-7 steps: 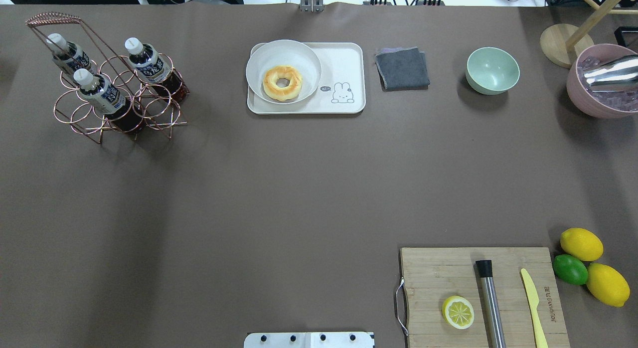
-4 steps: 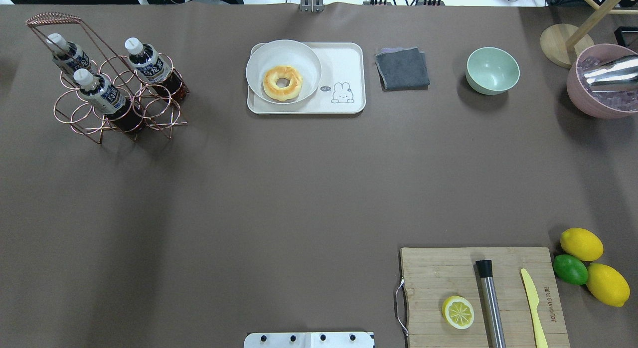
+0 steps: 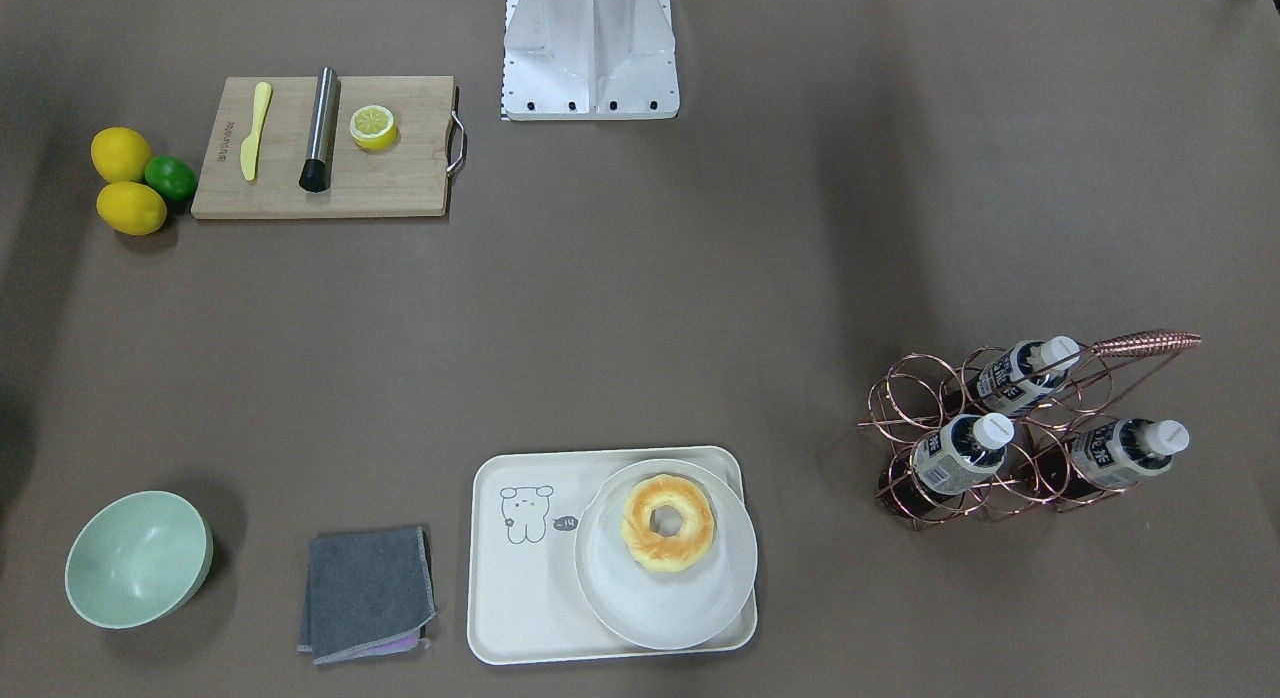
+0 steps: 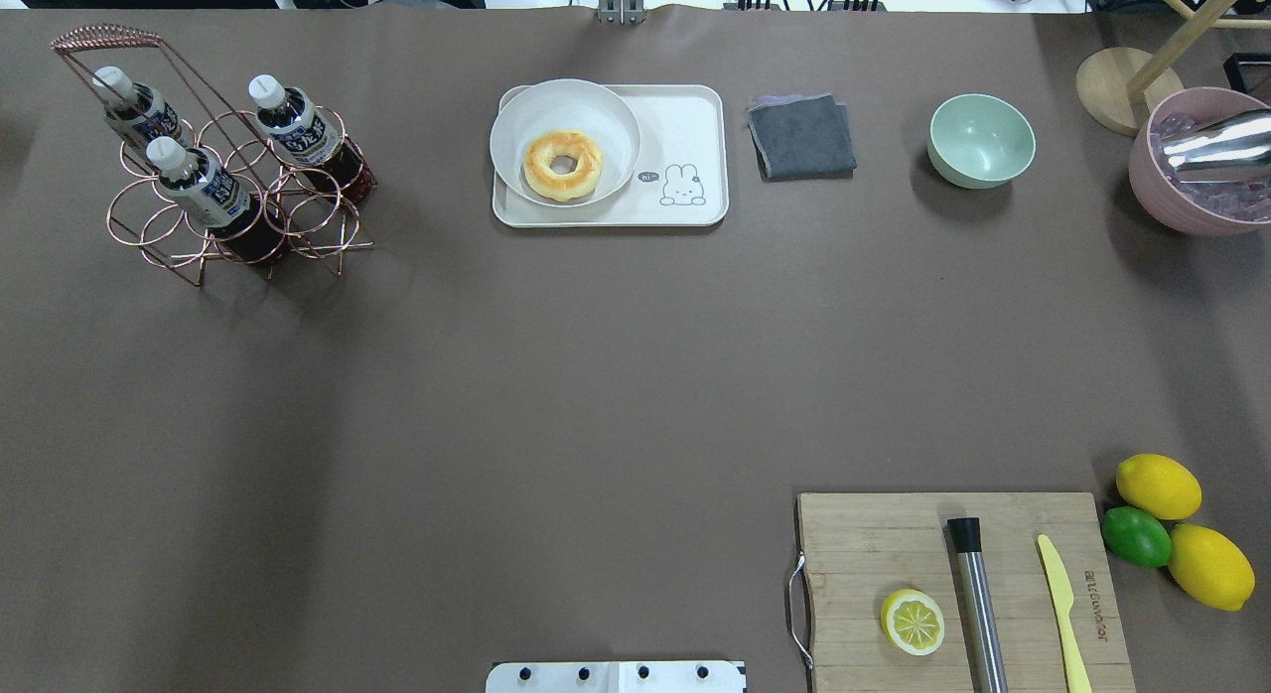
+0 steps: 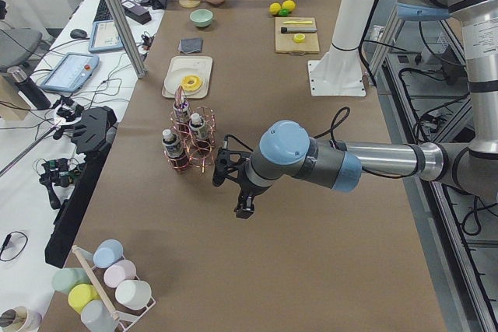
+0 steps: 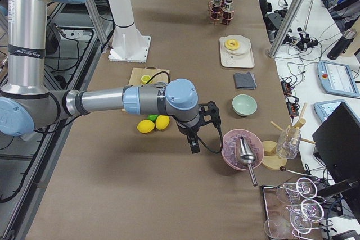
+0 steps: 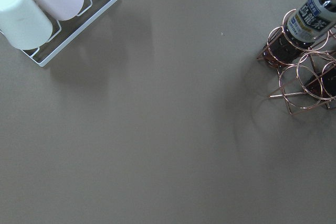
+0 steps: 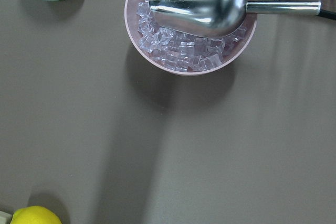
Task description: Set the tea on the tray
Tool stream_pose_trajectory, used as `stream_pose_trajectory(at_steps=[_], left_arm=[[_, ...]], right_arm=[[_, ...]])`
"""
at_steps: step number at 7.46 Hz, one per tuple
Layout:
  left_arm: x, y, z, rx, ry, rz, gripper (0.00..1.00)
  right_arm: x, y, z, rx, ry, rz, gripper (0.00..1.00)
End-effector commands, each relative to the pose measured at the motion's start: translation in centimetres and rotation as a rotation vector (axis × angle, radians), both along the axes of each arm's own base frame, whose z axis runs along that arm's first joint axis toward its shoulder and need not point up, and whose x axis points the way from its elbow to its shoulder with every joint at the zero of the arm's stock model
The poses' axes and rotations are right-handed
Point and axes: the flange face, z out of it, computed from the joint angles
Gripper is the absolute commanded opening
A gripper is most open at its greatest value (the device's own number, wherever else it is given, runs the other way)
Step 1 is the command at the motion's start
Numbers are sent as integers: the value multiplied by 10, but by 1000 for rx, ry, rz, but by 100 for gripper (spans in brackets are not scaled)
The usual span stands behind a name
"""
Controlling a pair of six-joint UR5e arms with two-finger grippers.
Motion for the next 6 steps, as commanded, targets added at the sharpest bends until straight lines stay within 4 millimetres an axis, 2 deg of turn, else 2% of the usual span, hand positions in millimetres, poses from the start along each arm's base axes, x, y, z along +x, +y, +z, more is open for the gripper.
stream_pose_trajectory(at_steps=[1, 6], left_arm=[[-23, 10, -8, 24, 29, -57, 97], [-19, 14, 2, 1, 30, -32, 97]], right_arm=[[0, -1, 0, 0, 0, 0, 100], [-1, -1, -2, 6, -11, -2, 100]])
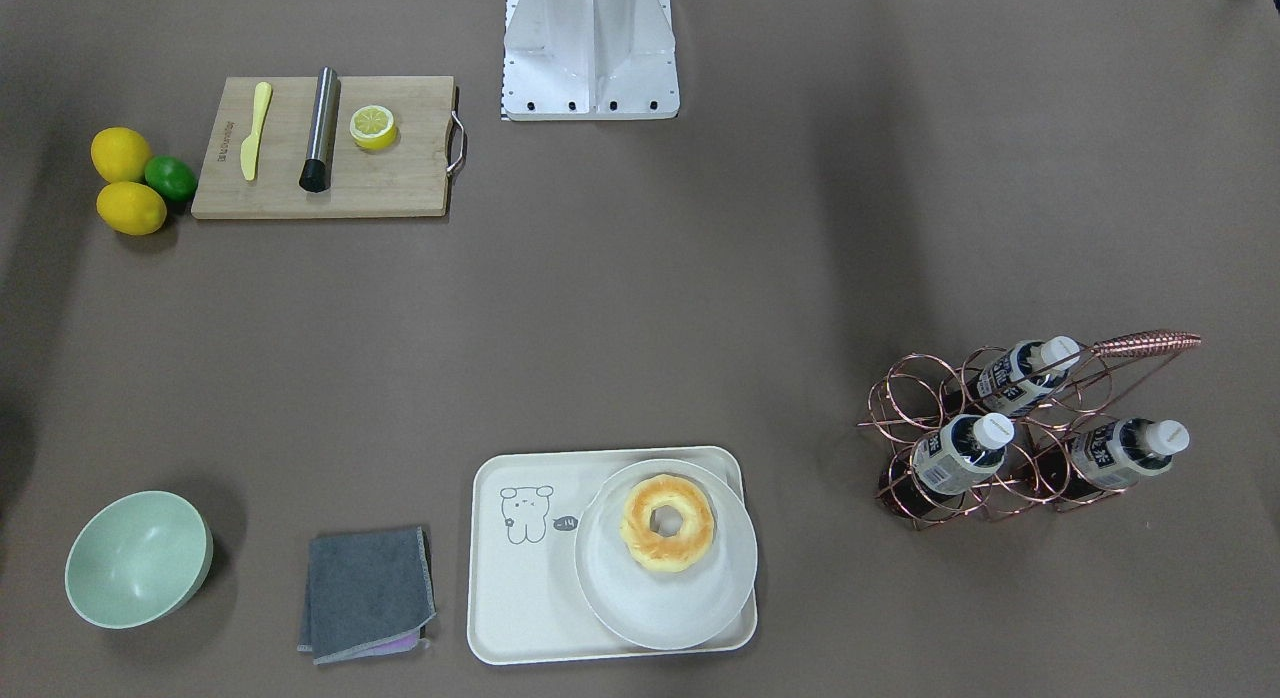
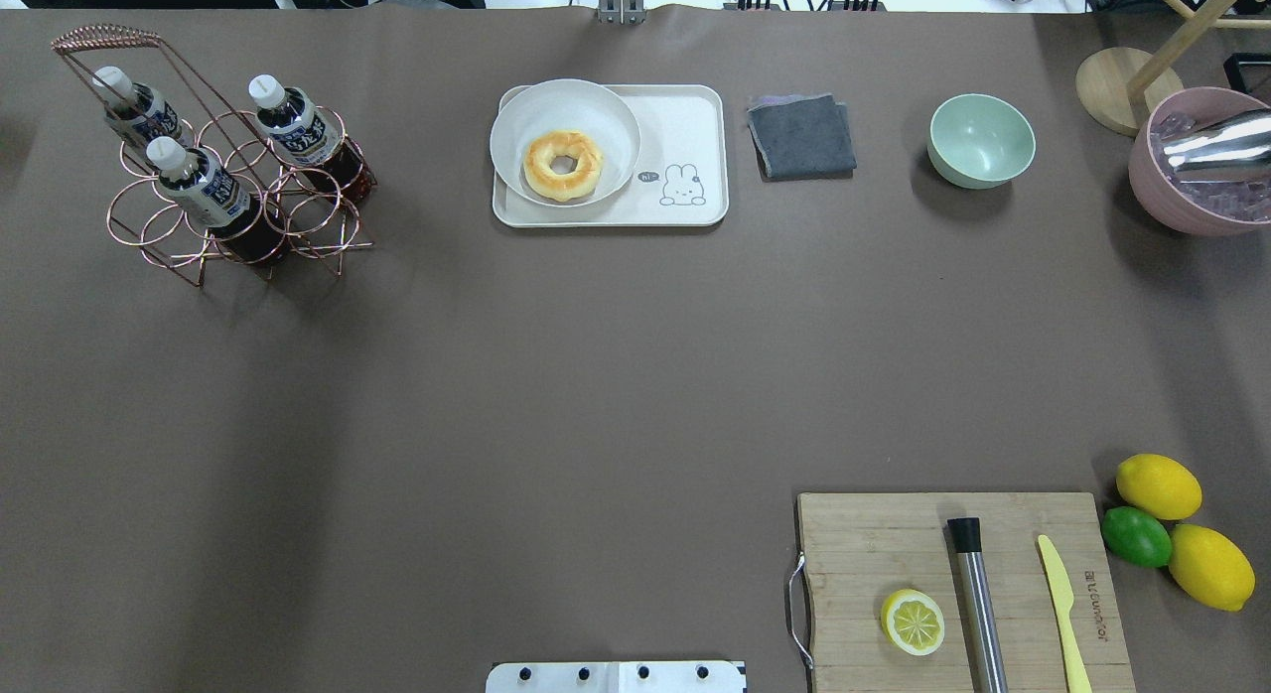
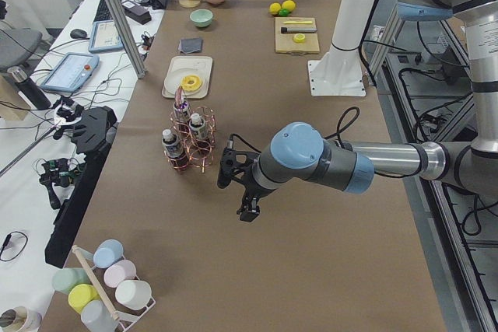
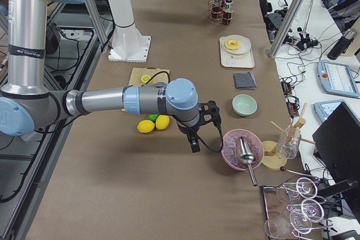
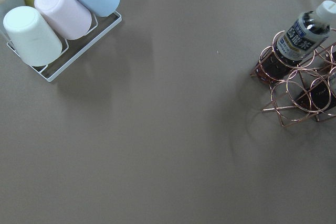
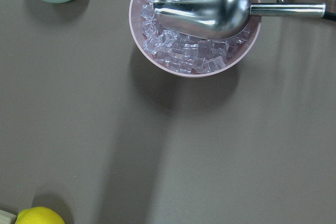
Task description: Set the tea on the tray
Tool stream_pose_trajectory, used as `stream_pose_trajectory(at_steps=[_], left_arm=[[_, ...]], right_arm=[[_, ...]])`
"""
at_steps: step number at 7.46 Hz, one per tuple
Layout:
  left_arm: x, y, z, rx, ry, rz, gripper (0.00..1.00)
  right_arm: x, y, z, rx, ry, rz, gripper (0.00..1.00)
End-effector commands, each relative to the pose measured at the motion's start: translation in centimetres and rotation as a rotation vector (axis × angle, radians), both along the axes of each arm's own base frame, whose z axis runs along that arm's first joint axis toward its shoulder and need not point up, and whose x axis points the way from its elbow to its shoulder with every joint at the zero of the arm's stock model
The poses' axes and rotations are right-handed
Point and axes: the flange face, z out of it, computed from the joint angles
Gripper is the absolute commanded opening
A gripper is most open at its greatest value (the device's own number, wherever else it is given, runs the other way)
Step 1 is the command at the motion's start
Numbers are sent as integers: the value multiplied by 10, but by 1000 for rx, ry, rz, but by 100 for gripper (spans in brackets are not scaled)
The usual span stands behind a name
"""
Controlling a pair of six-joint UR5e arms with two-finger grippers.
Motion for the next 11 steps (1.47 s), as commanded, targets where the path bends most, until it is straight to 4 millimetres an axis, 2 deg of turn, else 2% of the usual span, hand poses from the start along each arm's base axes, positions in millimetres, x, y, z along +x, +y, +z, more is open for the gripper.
stream_pose_trajectory(at_steps=[1, 4, 5, 6, 7, 8, 10, 11], left_arm=[[0, 1, 5, -23, 4, -2, 97], [-1, -5, -5, -46, 14, -37, 97], [27, -23, -24, -82, 14, -21, 97], [66, -44, -58, -128, 51, -10, 97], [89, -60, -87, -112, 53, 4, 97], [121, -83, -107, -120, 46, 18, 97], [212, -132, -143, -127, 31, 93, 97], [235, -159, -165, -142, 33, 113, 93]], right_arm=[[-1, 0, 0, 1, -1, -2, 100], [-1, 0, 0, 0, -3, -2, 100], [-2, 0, 1, -3, -3, -4, 100], [-3, 0, 2, -3, -2, -6, 100], [-3, 0, 1, -2, -1, -6, 100], [-3, 0, 2, -1, -1, -7, 100], [-3, 0, 2, -1, -1, -7, 100], [-3, 0, 1, 2, -1, -7, 100]])
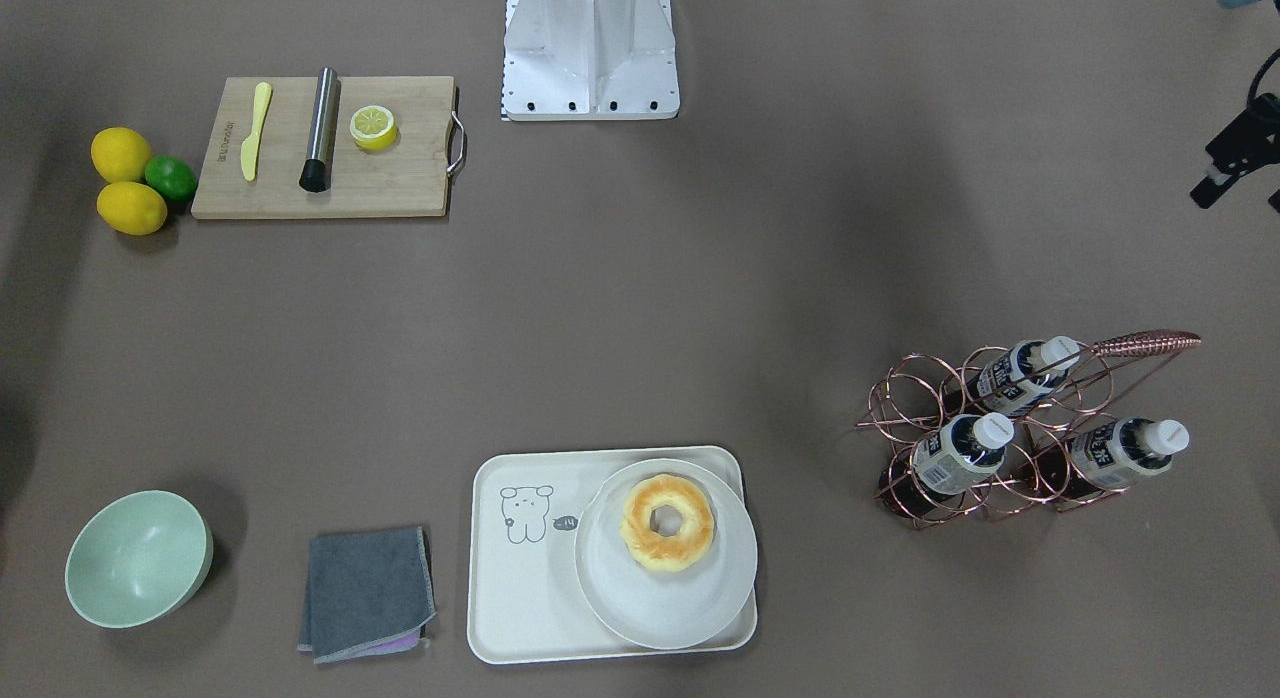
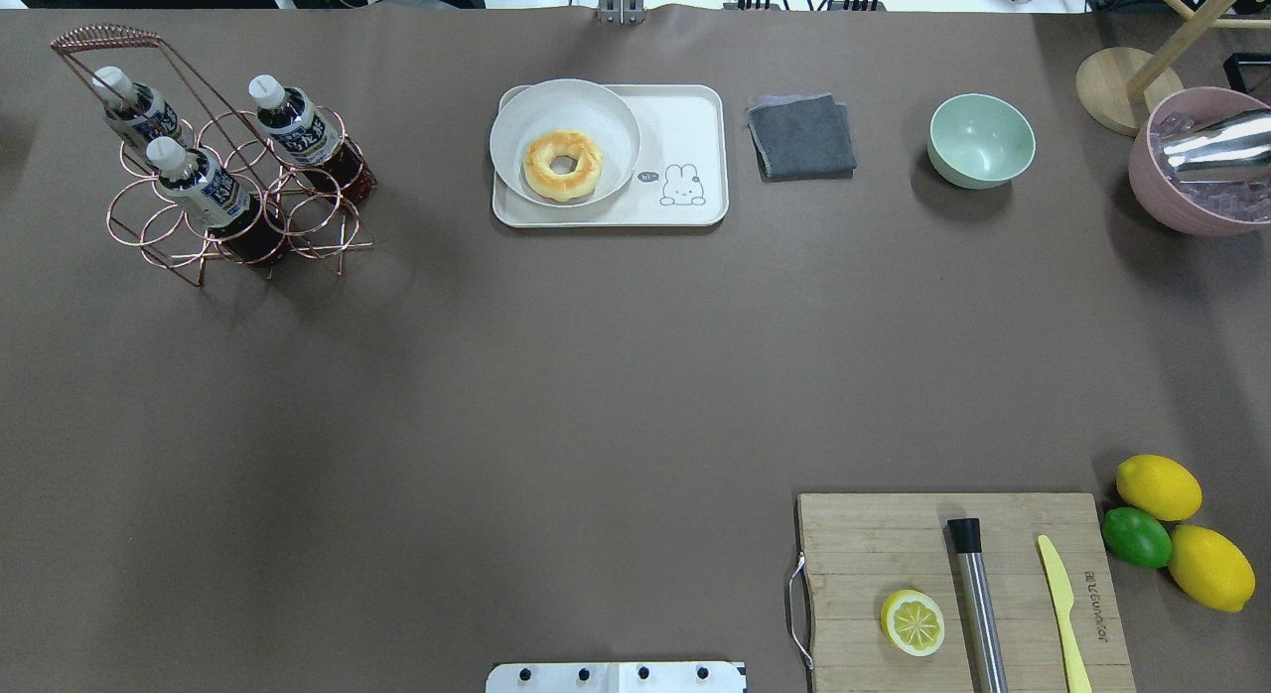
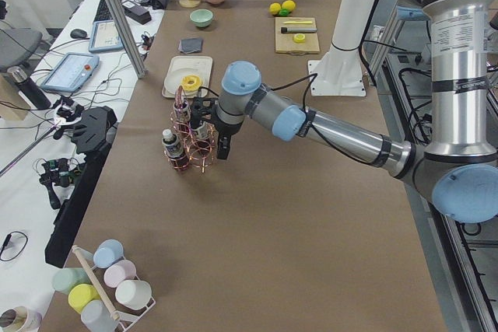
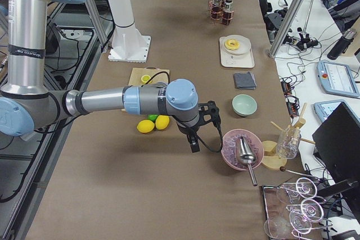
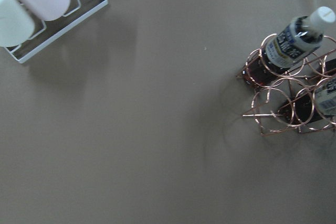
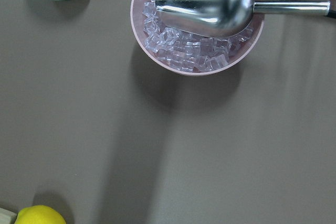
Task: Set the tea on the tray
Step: 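Reach the left gripper down to a bottle in the copper rack and grasp it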
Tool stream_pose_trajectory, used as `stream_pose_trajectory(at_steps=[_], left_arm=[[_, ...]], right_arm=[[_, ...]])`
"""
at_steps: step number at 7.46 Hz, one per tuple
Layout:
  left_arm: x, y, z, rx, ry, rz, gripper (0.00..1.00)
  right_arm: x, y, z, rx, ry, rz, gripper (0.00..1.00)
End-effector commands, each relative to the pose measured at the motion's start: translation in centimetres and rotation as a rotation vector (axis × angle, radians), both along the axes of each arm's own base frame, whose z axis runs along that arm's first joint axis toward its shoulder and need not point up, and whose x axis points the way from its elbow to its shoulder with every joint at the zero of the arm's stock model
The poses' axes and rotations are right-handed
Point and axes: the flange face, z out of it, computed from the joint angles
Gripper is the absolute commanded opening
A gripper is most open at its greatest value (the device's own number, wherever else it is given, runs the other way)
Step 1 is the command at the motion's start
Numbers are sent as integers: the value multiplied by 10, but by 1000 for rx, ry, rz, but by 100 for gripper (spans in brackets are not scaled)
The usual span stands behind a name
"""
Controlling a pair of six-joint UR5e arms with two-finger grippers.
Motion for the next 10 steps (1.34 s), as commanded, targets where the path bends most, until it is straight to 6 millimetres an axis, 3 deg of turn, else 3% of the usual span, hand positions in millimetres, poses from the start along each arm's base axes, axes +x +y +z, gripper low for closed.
stream_pose_trajectory(at_steps=[1, 2, 3, 4, 5, 8, 9, 10], left_arm=[[88, -63, -62, -26, -6, 88, 93], [106, -80, -72, -22, -35, 108, 92], [135, -103, -80, -3, -47, 150, 92], [146, -119, -86, 15, -76, 141, 89], [156, -121, -75, 48, -107, 187, 88], [159, -127, -63, 57, -122, 211, 84], [159, -126, -62, 55, -123, 211, 76], [159, -126, -62, 54, -123, 210, 58]], right_arm=[[0, -1, -1, 3, 0, 1, 100], [0, 0, -1, 0, 0, 1, 100], [-1, -1, 0, -1, 0, 0, 100], [-1, -1, 0, 0, 0, -1, 100], [-1, -1, 0, -1, 0, -1, 100], [-3, -1, -1, 1, -2, -4, 100], [-3, -1, -2, 2, -1, -4, 100], [-3, -1, -3, 3, -7, -5, 100]])
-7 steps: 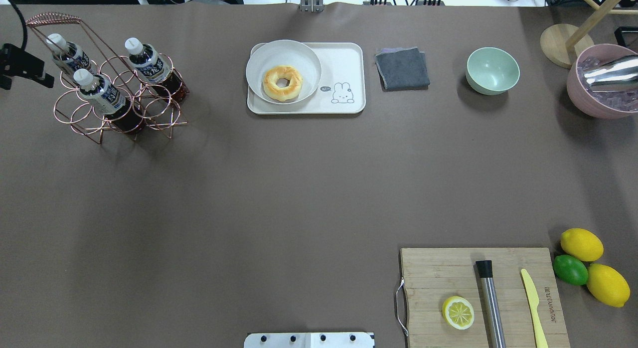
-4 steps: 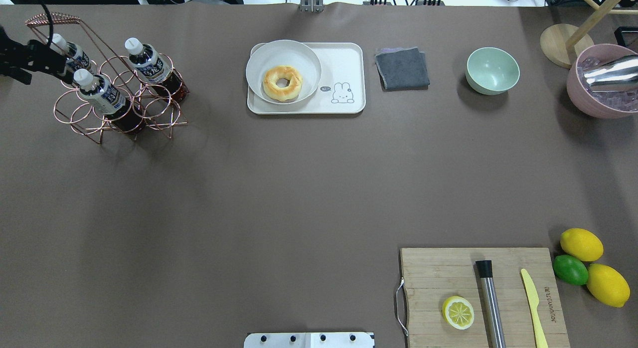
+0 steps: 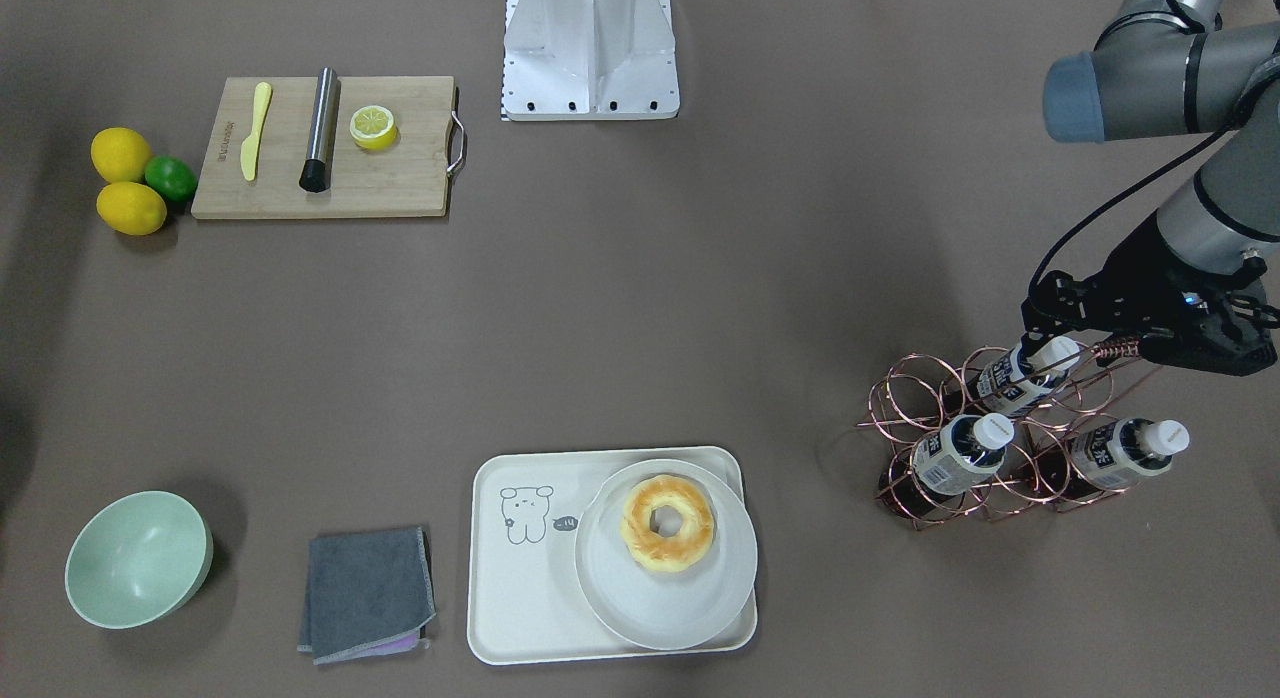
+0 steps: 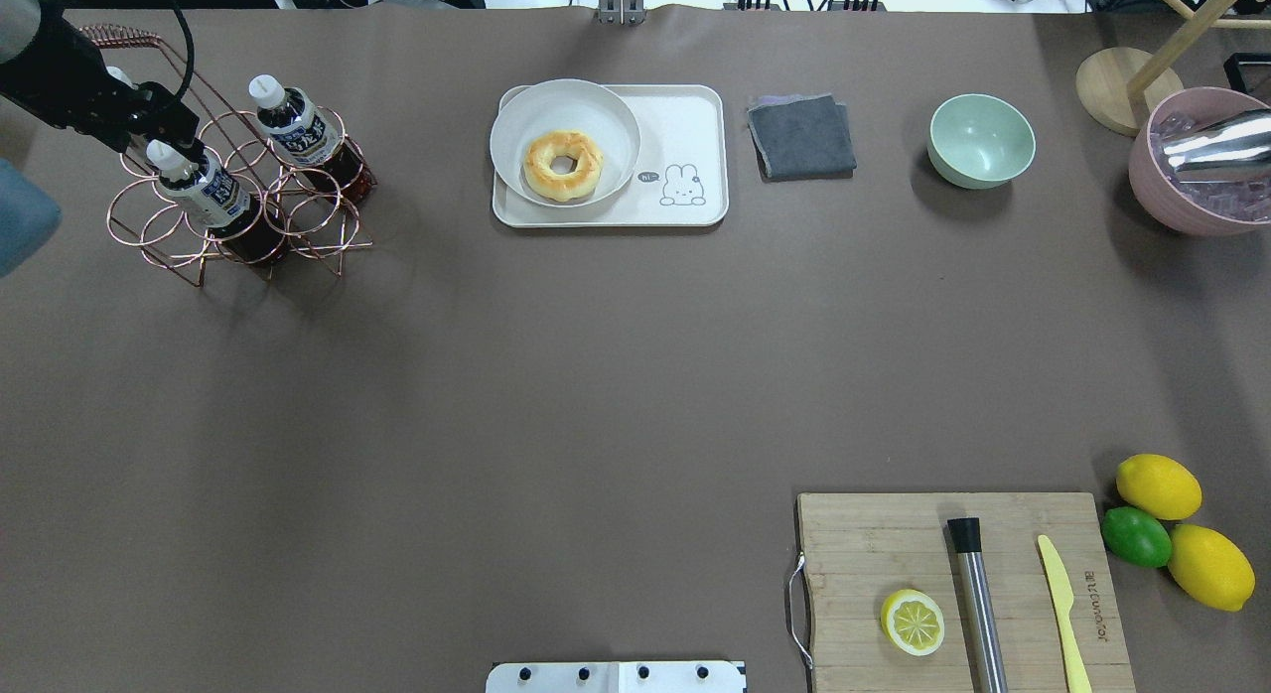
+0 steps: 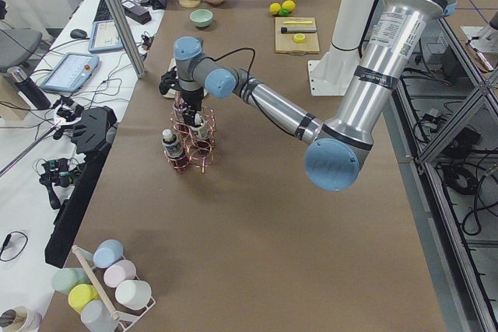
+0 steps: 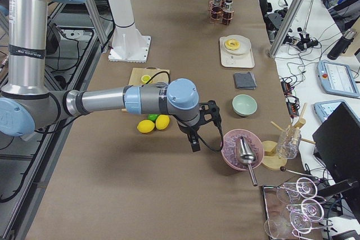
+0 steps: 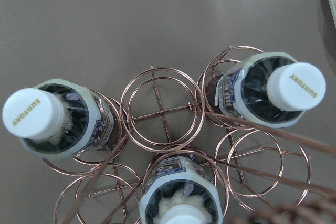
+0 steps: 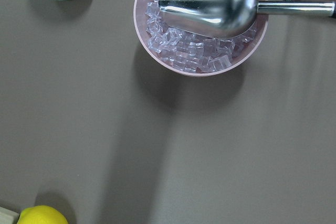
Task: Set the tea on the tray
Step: 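Reach the left gripper down to a bottle in the copper rack and grasp it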
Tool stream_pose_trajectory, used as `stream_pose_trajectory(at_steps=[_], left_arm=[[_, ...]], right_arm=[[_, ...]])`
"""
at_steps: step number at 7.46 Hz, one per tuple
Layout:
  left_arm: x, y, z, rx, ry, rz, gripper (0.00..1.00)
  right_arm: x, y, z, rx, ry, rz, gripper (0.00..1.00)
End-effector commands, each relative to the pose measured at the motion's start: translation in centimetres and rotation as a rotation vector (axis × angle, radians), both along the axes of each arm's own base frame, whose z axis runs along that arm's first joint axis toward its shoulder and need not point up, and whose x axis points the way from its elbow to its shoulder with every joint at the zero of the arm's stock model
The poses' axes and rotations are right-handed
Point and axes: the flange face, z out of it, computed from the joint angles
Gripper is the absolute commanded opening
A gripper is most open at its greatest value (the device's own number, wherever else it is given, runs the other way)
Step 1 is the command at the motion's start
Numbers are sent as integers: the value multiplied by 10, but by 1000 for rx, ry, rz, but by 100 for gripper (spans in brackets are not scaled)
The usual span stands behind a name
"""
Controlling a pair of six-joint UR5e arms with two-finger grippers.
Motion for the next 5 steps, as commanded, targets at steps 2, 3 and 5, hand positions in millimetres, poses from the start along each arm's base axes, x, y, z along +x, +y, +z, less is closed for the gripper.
stream_pose_trajectory(at_steps=[2, 3, 5], left_arm=[[0, 2, -2, 3, 1, 0, 25], [0, 3, -6, 6, 5, -4, 0], [-7, 5, -15, 13, 14, -10, 0]], right_arm=[[0, 0, -1, 0, -6, 1, 100], [0, 0, -1, 0, -6, 1, 100], [0, -1, -1, 1, -6, 1, 100]])
